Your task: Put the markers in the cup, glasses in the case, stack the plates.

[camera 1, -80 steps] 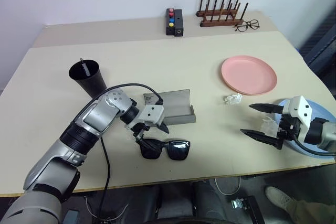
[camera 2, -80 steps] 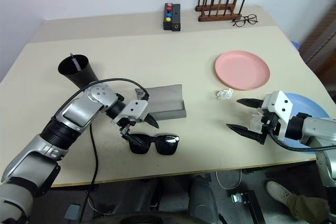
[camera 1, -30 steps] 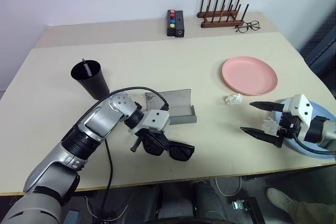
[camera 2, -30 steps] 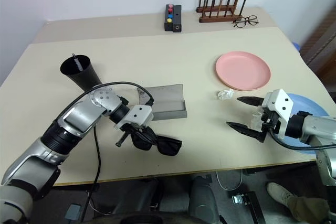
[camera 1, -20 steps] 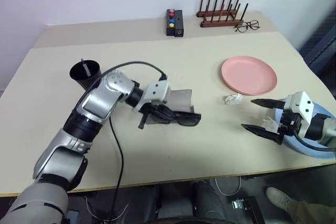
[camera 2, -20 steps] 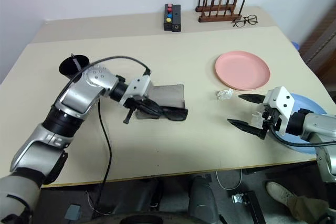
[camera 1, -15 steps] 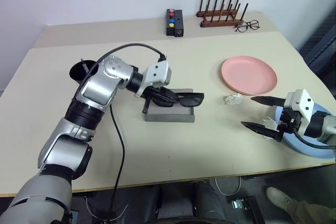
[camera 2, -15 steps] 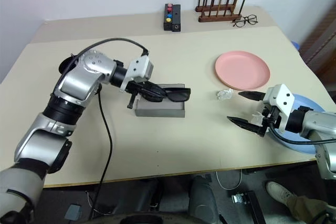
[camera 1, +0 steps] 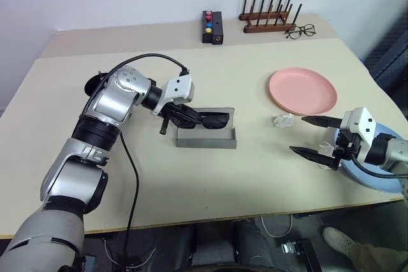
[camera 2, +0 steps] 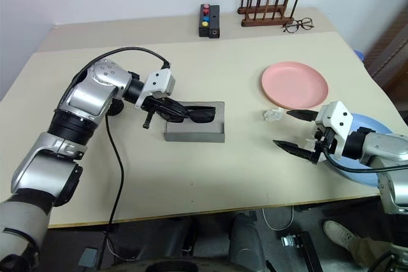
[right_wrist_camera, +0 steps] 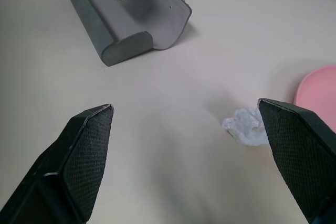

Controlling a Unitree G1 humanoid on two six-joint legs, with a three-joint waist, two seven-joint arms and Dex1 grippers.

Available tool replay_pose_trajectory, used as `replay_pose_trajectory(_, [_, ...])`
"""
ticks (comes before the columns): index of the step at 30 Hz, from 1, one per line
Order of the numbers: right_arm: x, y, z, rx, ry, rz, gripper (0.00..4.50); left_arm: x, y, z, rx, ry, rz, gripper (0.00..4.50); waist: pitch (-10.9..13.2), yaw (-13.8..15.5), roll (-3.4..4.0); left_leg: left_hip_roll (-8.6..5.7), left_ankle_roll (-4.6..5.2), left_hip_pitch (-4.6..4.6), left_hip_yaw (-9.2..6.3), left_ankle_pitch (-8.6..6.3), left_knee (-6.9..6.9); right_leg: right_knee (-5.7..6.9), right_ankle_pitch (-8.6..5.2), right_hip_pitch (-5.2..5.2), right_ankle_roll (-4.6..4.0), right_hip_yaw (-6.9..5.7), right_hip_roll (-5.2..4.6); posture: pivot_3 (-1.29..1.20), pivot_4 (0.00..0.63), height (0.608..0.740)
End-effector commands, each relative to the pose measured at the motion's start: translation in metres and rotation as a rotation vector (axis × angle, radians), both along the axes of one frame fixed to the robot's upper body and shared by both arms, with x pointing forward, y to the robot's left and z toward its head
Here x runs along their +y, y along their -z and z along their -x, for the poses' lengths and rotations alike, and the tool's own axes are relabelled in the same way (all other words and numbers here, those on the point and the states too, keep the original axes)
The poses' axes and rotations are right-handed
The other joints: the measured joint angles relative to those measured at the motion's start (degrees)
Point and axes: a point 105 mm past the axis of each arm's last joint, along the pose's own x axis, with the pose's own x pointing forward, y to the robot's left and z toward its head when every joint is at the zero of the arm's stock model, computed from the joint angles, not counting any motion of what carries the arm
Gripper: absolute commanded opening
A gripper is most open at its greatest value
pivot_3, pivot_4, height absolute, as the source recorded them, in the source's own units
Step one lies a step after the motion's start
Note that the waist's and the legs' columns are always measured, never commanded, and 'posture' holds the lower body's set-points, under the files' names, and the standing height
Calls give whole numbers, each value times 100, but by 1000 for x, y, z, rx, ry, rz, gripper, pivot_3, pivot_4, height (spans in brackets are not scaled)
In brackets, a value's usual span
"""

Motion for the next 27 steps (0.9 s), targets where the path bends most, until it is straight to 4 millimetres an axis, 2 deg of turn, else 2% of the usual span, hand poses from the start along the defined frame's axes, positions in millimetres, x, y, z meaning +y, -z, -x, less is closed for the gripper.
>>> replay_pose_trajectory(1, [3,-7,1,-39,-13,1,4500,-1,-3,0,-35,19,-7,30,0,-5,0,0,0,0,0,0,0,0,0,-1,0,0,0,0,150,740])
replay_pose_trajectory(17, [1,-8,6,-38,1,3,4500,-15,10,0,2,43,-2,30,1,-4,-1,0,0,-2,0,0,0,1,0,-2,0,0,0,0,150,740])
replay_pose_trajectory(27, [4,-7,8,-29,-23,-4,4500,-12,16,4,30,35,-13,30,1,-5,-1,0,0,-2,0,0,0,1,0,-3,1,0,1,0,150,740])
